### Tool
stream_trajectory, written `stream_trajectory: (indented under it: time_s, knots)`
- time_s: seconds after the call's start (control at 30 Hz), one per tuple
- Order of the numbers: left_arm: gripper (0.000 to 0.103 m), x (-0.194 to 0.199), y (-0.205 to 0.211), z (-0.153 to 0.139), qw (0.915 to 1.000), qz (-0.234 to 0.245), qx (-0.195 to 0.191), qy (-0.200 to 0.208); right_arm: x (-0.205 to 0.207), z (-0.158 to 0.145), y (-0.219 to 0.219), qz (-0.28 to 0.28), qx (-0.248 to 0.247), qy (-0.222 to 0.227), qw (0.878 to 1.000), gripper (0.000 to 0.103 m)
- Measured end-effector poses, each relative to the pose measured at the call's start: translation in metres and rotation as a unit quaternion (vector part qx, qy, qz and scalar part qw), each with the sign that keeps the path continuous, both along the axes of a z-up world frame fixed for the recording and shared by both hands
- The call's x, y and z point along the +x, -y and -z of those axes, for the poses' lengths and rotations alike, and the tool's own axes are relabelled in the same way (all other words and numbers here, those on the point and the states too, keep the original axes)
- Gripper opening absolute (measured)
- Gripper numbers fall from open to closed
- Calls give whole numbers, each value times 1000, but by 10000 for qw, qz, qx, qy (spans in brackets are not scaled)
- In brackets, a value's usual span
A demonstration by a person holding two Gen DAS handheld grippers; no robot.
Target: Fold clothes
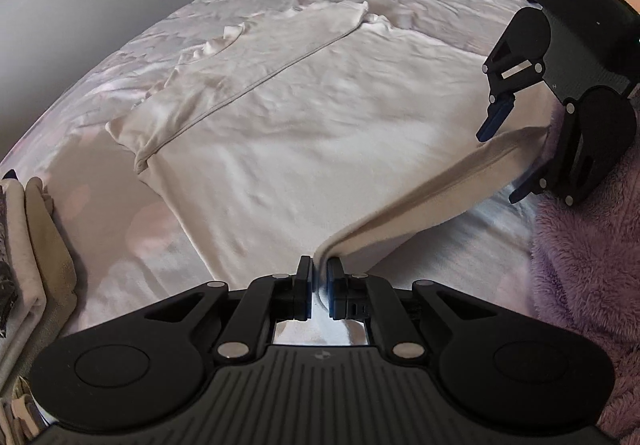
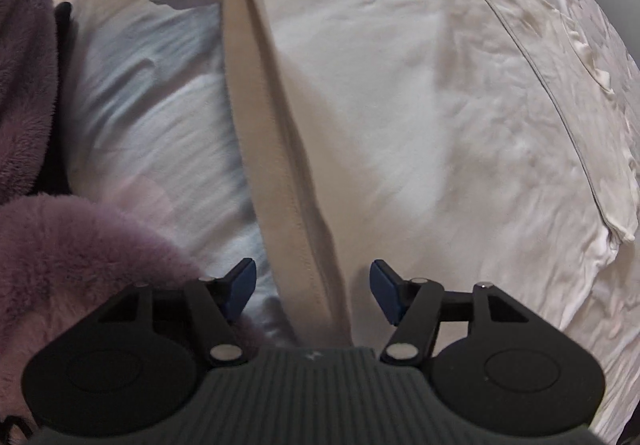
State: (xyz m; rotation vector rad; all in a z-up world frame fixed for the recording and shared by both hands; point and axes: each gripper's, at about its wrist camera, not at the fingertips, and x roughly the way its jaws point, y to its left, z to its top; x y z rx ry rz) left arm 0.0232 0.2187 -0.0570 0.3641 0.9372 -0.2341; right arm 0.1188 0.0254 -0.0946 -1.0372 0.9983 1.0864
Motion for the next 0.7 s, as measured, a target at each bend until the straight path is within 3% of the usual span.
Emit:
stream_trajectory:
  time_s: [0.2,0.57,0.7]
  knots:
    - [5,-5,-1,6,9999,-93,37,112,23,13,12,351,-575,340,9971,39]
    - [5,-8,-10,4,9984,-450,159,289,50,14,42,902,-964,-126,9912,35]
    - [5,-10,-12,0,9975,-546,219,392,52,9,50,1034,-915,55,9904,6]
